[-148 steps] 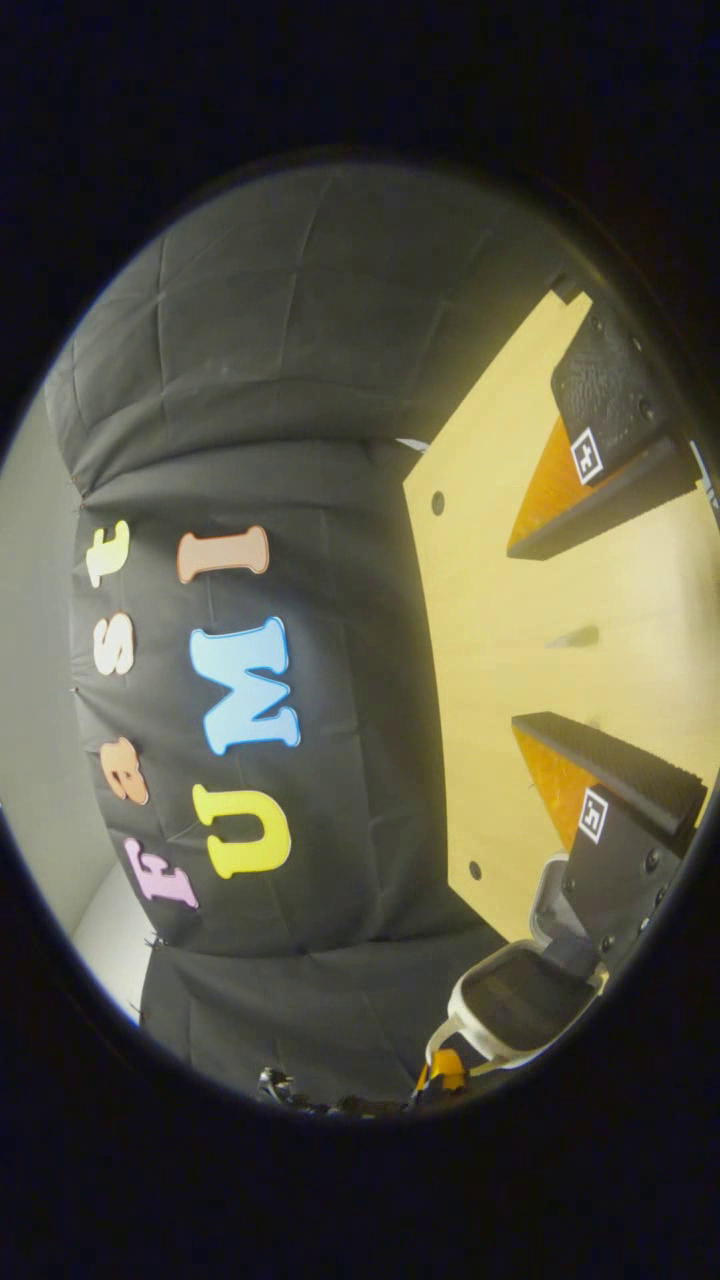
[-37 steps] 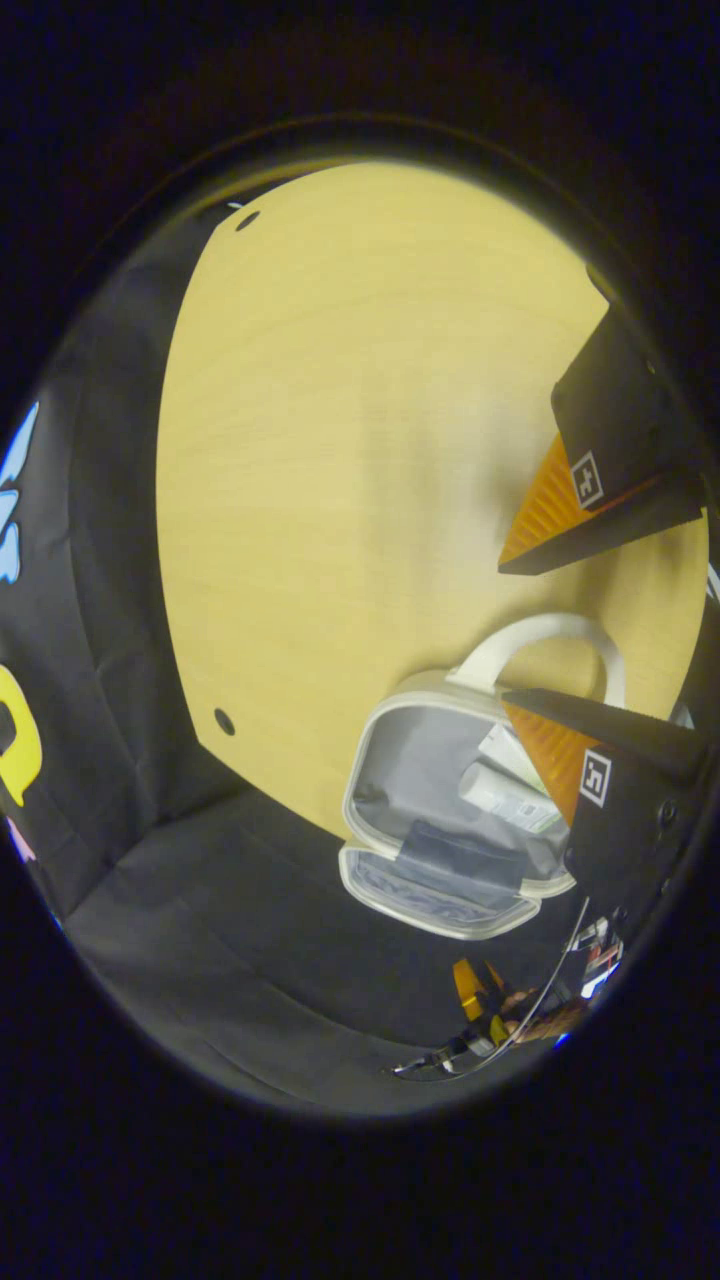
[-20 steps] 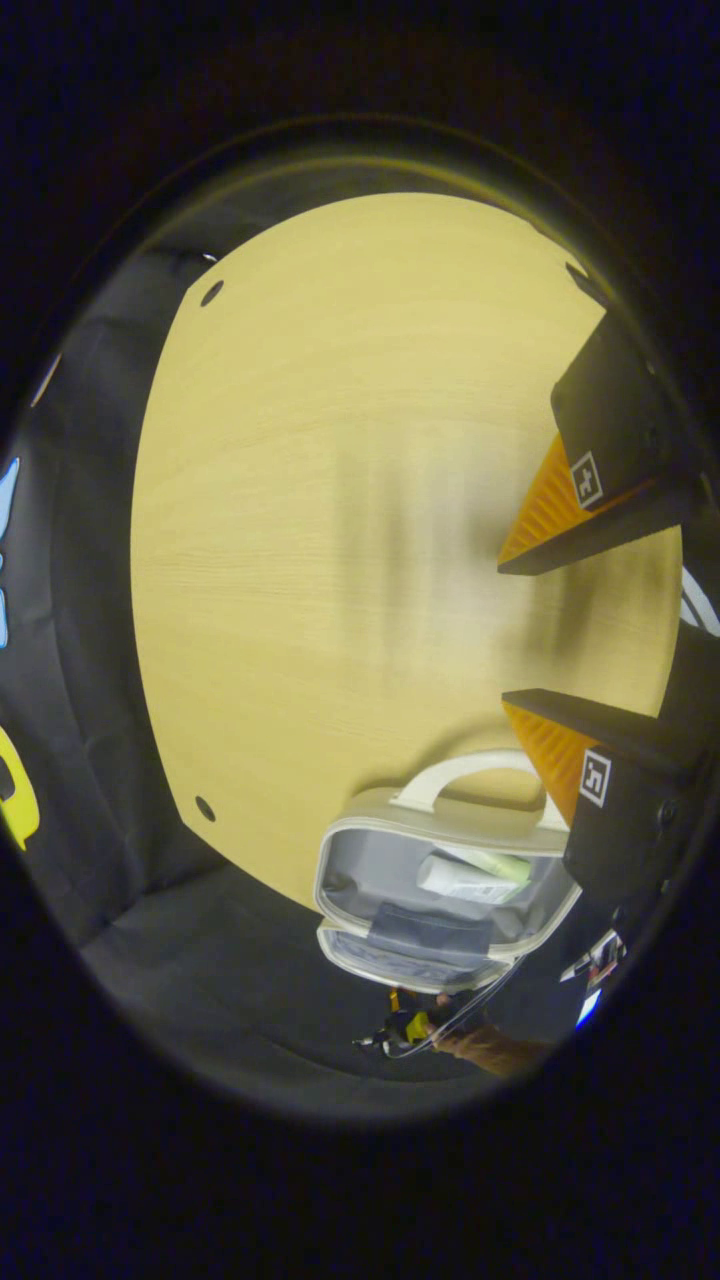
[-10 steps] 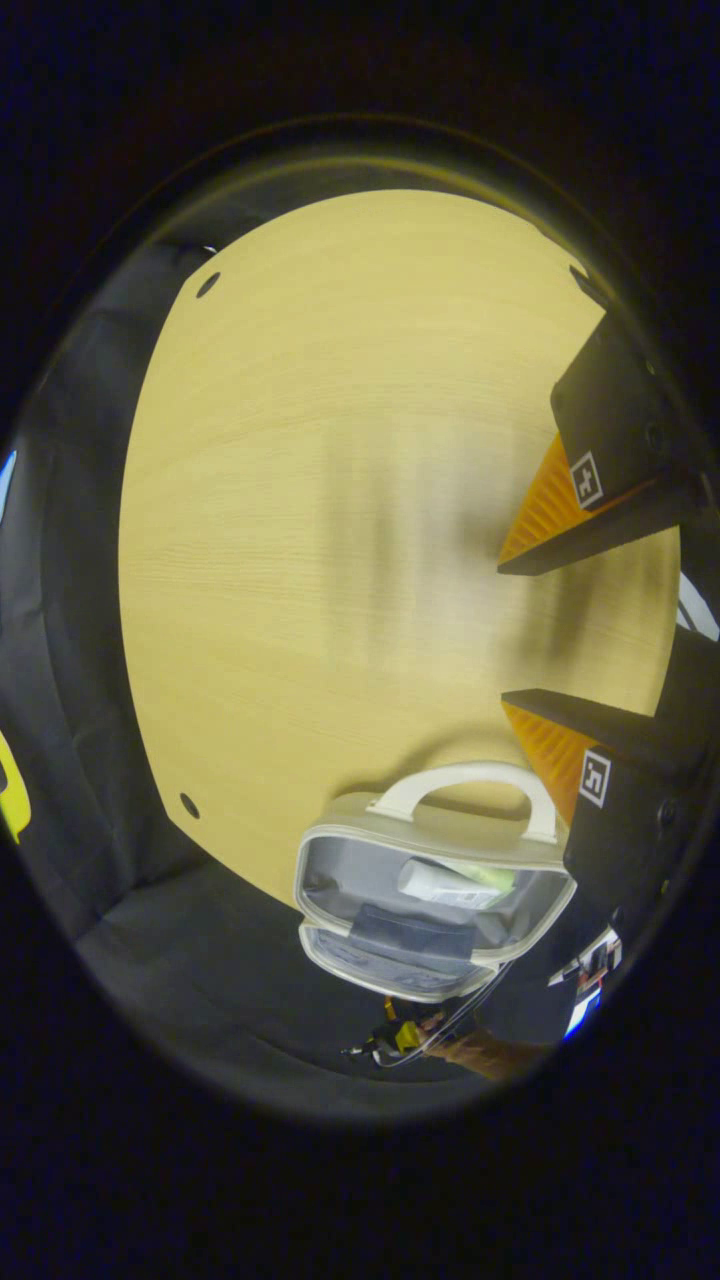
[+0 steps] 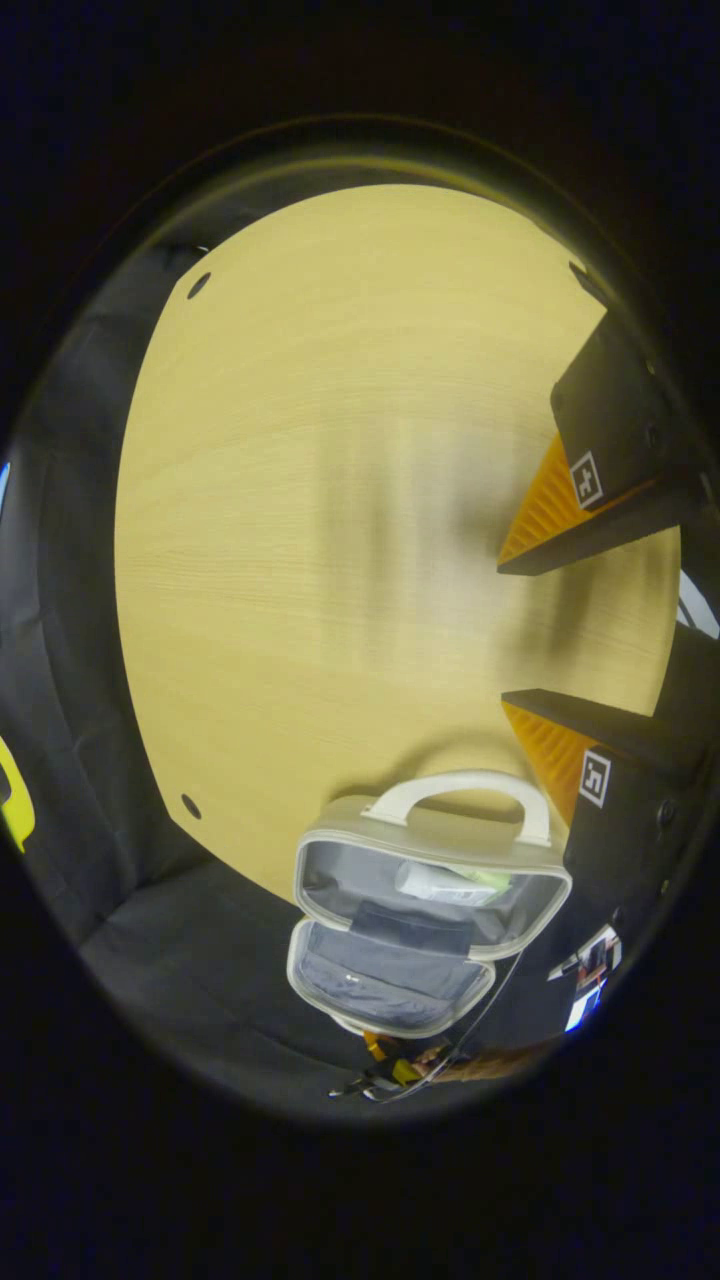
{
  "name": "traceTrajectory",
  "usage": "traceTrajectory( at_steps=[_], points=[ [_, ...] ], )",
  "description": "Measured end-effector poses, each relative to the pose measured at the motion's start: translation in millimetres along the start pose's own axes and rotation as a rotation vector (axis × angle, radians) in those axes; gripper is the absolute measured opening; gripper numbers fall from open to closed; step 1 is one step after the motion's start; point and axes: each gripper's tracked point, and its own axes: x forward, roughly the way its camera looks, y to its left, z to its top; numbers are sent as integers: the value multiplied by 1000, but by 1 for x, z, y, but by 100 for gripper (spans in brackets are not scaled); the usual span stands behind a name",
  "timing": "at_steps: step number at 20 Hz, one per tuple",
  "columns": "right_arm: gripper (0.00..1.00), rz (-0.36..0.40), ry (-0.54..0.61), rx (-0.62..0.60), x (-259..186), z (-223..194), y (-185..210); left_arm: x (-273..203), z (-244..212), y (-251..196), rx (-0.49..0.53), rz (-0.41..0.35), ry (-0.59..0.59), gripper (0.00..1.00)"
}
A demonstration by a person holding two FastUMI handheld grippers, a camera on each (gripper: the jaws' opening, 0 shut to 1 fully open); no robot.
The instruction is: First open the suitcase, pack the skin care products into it, and then close the suitcase.
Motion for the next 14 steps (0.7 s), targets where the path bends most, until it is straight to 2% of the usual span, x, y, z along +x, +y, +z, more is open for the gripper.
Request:
traceTrajectory(
  at_steps=[4,5,6,8,9,12,14],
  points=[
    [71,21,-14,8,-4,-1,-7,-56,5,-55,43,-70,-61,24],
    [71,26,-18,16,-6,-1,-10,-66,4,-67,61,-84,-75,27],
    [71,32,-24,27,-7,-1,-14,-79,1,-81,85,-97,-87,24],
    [71,43,-35,52,-13,-2,-22,-102,-15,-114,135,-129,-101,27],
    [71,48,-42,64,-16,-2,-27,-115,-21,-130,155,-154,-107,23],
    [71,64,-67,92,-25,-1,-43,-161,-50,-189,169,-262,-105,23],
    [71,74,-88,107,-29,-1,-52,-175,-69,-213,188,-278,-119,24]
  ],
)
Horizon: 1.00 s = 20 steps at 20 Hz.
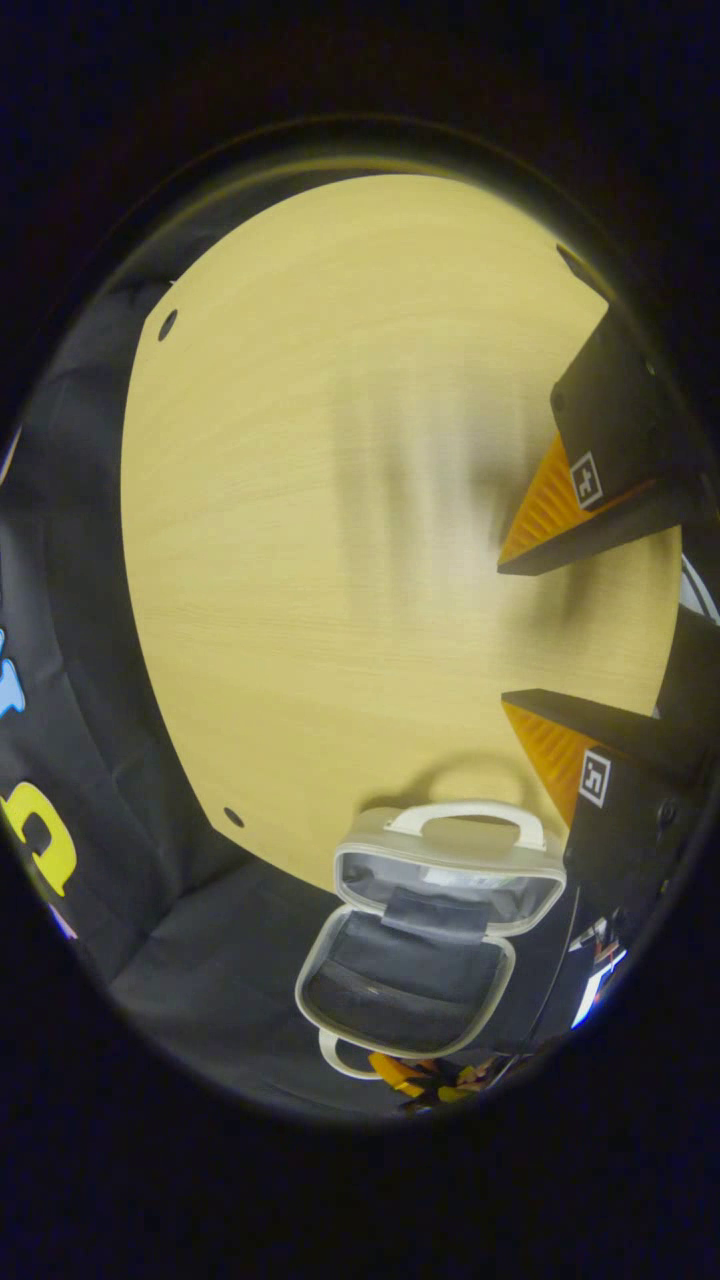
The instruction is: First open the suitcase, pack the skin care products into it, and then close the suitcase.
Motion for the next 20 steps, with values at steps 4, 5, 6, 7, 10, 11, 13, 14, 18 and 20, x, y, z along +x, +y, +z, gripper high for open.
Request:
traceTrajectory(
  at_steps=[4,5,6,7,10,11,13,14,18,20],
  points=[
    [71,8,-46,34,-17,8,-24,-23,-38,-65,-3,-51,2,24],
    [71,8,-54,49,-22,10,-32,-28,-56,-83,7,-71,15,24],
    [71,9,-62,65,-26,12,-39,-34,-77,-101,24,-88,35,24],
    [71,13,-70,82,-30,15,-48,-36,-102,-115,51,-92,56,24],
    [71,10,-101,115,-43,20,-69,-35,-177,-153,160,-92,135,24],
    [71,12,-112,128,-48,21,-76,-32,-205,-166,196,-87,172,24],
    [71,16,-134,153,-61,23,-92,-24,-262,-182,281,-66,248,24],
    [71,19,-144,160,-70,22,-98,-17,-290,-188,323,-48,281,24],
    [71,7,-180,178,-90,26,-126,5,-366,-201,459,3,349,24],
    [71,0,-192,189,-98,30,-139,9,-375,-209,544,22,331,25]
  ],
)
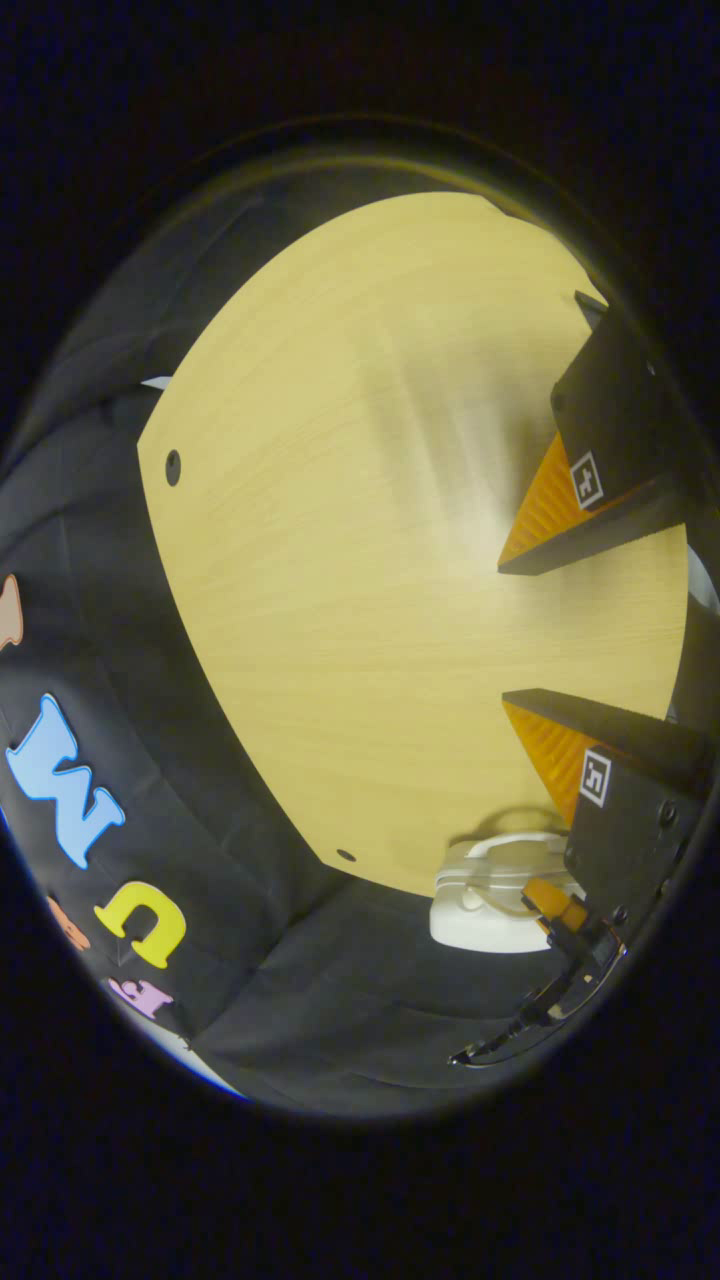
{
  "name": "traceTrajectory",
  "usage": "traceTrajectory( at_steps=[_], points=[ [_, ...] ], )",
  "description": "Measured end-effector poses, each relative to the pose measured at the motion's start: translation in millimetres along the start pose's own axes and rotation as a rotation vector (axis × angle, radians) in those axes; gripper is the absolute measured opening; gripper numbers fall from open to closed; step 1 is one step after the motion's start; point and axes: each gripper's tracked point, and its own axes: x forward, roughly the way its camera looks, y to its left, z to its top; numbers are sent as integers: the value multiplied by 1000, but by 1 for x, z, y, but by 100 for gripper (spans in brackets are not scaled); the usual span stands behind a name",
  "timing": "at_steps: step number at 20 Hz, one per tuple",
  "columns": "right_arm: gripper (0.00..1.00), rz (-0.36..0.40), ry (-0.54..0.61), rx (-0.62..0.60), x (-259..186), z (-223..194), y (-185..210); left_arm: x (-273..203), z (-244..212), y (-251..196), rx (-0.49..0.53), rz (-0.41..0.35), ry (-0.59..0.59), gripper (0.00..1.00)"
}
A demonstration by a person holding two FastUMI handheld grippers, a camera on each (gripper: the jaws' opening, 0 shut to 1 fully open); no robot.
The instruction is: First open the suitcase, pack the skin care products into it, and then close the suitcase.
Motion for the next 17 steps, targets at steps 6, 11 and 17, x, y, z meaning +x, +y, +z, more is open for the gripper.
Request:
traceTrajectory(
  at_steps=[6,11,17],
  points=[
    [71,-63,-213,-67,-40,68,-23,-61,126,11,-42,124,-300,100],
    [72,-165,-858,-429,-173,219,13,-177,326,-49,22,93,-804,98],
    [92,-151,-1185,-618,-216,253,33,-199,375,-205,-196,-165,-1001,97]
  ],
)
